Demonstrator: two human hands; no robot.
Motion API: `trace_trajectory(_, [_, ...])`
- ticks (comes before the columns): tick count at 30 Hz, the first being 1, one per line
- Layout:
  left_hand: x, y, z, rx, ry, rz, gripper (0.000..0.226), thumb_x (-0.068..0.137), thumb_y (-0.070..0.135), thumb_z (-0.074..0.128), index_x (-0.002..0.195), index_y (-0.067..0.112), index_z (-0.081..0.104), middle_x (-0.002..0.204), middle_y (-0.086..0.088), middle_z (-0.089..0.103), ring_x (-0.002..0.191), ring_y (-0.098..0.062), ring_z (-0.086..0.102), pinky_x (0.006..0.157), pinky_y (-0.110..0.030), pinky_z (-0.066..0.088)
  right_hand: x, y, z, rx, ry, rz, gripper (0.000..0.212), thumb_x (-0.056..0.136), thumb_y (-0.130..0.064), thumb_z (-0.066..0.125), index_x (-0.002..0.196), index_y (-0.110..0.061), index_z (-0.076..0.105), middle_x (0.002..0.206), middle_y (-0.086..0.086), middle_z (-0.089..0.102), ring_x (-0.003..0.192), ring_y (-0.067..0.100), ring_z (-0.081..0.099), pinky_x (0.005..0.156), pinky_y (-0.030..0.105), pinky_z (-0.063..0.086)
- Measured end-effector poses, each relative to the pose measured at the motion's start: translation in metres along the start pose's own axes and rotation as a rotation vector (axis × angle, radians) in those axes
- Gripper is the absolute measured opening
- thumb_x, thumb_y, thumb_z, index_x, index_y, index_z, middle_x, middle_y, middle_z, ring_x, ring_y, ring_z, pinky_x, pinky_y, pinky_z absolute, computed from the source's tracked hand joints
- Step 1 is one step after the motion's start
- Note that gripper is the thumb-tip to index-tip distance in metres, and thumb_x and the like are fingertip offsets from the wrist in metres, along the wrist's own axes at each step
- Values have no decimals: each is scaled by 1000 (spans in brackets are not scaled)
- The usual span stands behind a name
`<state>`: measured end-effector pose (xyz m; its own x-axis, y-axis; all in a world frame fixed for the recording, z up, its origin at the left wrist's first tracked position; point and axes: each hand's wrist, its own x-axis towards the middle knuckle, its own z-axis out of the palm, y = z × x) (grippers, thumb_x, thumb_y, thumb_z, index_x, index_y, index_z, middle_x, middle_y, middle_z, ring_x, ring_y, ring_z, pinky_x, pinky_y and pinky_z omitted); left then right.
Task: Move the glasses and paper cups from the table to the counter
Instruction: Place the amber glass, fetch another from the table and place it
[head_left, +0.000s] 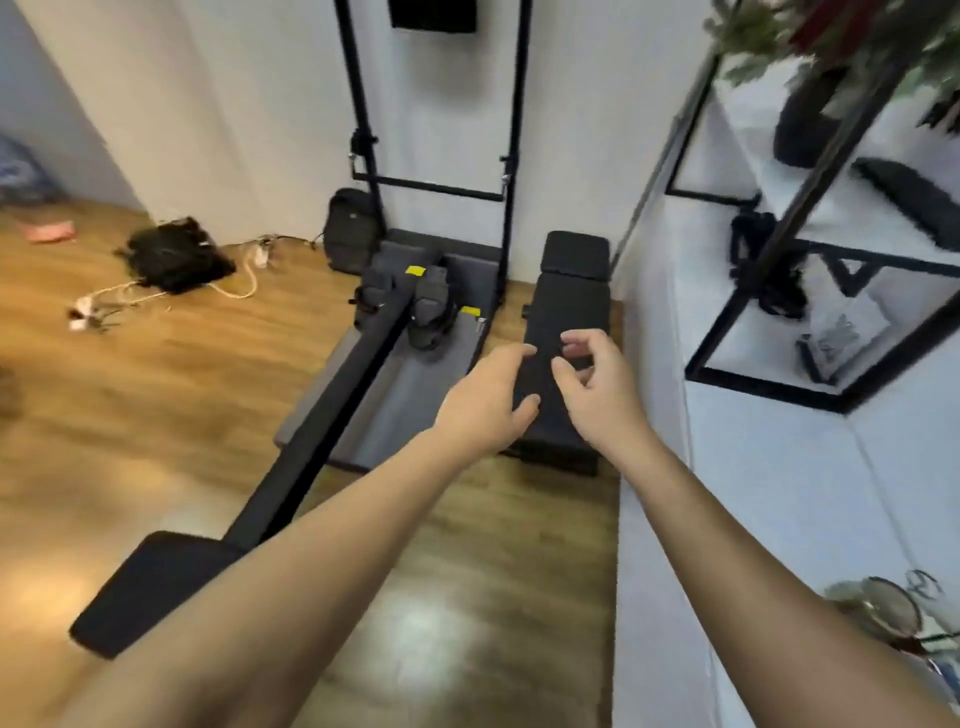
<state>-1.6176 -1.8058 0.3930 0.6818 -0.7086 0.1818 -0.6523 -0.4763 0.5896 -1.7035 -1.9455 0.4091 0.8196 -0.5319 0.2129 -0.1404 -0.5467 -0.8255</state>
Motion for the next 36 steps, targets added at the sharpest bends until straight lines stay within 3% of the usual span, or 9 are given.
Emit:
trace_trajectory(3, [-71,-68,-64,26,103,-194,59,98,33,60,150,22,37,149,2,47,134,-19,48,101,-44,49,-14,-62,98,46,-206,-115,22,97,-30,57,119,-31,54,113,-8,58,73,-8,55,67,24,43])
trace_trajectory(5, [-131,-111,-108,45,178,-310,60,97,32,61,151,19,37,148,0,48,131,-19,51,99,-40,50,-40,-108,166,67,-366,-200,21,98,-34,55,119,-35,52,113,-11,57,82,-9,55,66,22,43])
trace_trajectory(8, [-232,-169,-168,67,312,-494,59,98,32,61,150,19,38,147,-2,48,128,-19,53,95,-36,50,-94,-174,264,112,-549,-290,21,98,-37,55,119,-36,52,112,-13,57,86,1,58,71,25,46])
trace_trajectory(11, [-347,-221,-223,113,416,-670,59,97,34,60,150,23,37,149,0,47,125,-17,53,95,-35,49,-167,-234,358,125,-733,-359,18,99,-41,53,117,-41,48,113,-15,55,83,5,60,66,25,45])
trace_trajectory(17, [-552,-307,-314,191,528,-901,59,98,37,60,150,28,35,154,5,41,130,-18,51,88,-32,46,-311,-332,508,208,-941,-354,23,100,-36,54,122,-32,51,114,-9,57,79,5,56,69,26,42])
trace_trajectory(21, [-655,-353,-372,220,580,-1007,58,97,38,61,148,29,34,152,5,42,130,-19,51,92,-40,52,-380,-395,591,202,-1031,-389,26,100,-33,56,125,-27,53,117,-6,56,76,3,54,66,20,40])
trace_trajectory(28, [-732,-444,-440,212,628,-1067,59,96,36,62,148,28,34,152,5,43,130,-17,51,93,-38,51,-416,-467,721,153,-1070,-443,28,99,-32,56,126,-26,53,117,-6,56,77,4,55,72,24,42])
trace_trajectory(31, [-736,-494,-468,206,610,-1059,61,96,35,62,149,27,33,152,4,43,129,-18,52,95,-44,52,-410,-491,779,158,-1062,-444,28,98,-31,57,125,-25,53,117,-6,57,76,5,56,72,26,45])
trace_trajectory(36, [-716,-613,-545,198,586,-1051,62,97,34,62,150,26,32,153,4,44,132,-19,49,95,-43,52,-370,-547,900,166,-1050,-439,29,98,-31,58,126,-25,54,117,-8,57,77,4,56,67,19,41])
